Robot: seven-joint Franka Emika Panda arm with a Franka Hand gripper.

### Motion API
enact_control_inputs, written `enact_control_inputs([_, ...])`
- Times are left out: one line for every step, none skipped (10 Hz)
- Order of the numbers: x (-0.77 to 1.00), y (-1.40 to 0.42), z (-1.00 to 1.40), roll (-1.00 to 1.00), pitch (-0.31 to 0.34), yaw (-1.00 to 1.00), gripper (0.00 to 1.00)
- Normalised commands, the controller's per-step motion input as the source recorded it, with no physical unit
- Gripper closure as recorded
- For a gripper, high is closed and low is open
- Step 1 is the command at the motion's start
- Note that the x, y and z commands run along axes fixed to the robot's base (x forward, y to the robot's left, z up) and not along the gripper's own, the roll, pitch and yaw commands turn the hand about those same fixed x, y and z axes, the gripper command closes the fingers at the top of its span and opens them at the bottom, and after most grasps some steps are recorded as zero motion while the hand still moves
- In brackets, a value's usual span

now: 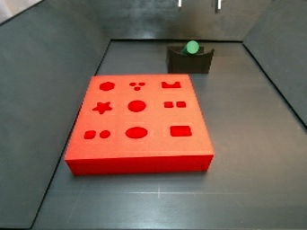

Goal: Pick up the round object. Move up. Place the round object on the fixture. Regrasp the round object. Move to above the board. Insert the round object.
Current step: Regrasp the round object.

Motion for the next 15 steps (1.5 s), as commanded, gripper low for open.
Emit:
enact_control_inputs([-0.12, -0.58, 0.49, 1.00, 0.033, 0.03, 0.00])
enact_control_inputs([-0.11, -0.48, 0.36, 1.00, 0.029, 0.03, 0.00])
enact_control_inputs([-0.05, -0.19, 0.07, 1.00, 0.024, 0.03, 0.00])
enact_control_inputs([-0.03, -0.10, 0.04, 1.00, 0.026, 0.03, 0.00])
enact_control_inputs([0.00, -0.04, 0.03, 1.00, 0.030, 0.03, 0.00])
enact_control_inputs([0.00, -0.04, 0.02, 1.00, 0.029, 0.03, 0.00])
enact_control_inputs([-0.02, -0.04, 0.02, 1.00, 0.025, 0.03, 0.00])
enact_control_inputs([-0.02, -0.03, 0.01, 1.00, 0.019, 0.03, 0.00])
enact_control_inputs([-0.02, -0.03, 0.00, 1.00, 0.015, 0.03, 0.00])
enact_control_inputs([-0.02, -0.02, 0.00, 1.00, 0.011, 0.03, 0.00])
enact_control_inputs([-0.01, -0.02, 0.00, 1.00, 0.007, 0.03, 0.00])
enact_control_inputs([-0.01, -0.02, 0.00, 1.00, 0.005, 0.03, 0.00])
enact_control_inputs([-0.01, -0.02, 0.00, 1.00, 0.005, 0.03, 0.00])
enact_control_inputs([-0.01, -0.02, 0.01, 1.00, 0.008, 0.03, 0.00])
enact_control_inputs([-0.01, -0.02, 0.01, 1.00, 0.012, 0.03, 0.00])
